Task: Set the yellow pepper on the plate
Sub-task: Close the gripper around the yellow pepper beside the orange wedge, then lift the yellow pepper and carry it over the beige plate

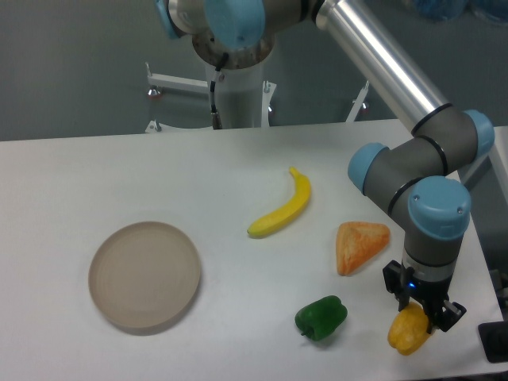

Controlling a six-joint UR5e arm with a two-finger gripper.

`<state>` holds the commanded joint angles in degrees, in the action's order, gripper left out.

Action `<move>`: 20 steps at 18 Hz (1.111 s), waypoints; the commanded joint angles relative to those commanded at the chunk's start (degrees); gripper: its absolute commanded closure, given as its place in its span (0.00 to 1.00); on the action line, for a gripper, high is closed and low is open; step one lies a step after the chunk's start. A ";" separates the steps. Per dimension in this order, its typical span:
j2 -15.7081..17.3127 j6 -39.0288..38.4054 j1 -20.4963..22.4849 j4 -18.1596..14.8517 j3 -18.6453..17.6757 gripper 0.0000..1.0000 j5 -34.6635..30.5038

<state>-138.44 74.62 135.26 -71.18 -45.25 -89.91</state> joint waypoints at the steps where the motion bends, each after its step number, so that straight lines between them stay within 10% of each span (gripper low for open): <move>1: 1.93 -1.31 -0.09 -0.53 -2.45 0.51 0.00; 6: 12.92 -17.64 -2.28 -3.69 -11.87 0.51 0.70; 9: 17.31 -21.53 -5.44 -11.85 -15.47 0.52 0.70; 20: 19.61 -54.83 -19.06 -16.53 -18.02 0.51 7.45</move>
<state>-118.83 19.80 116.20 -87.72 -63.28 -82.46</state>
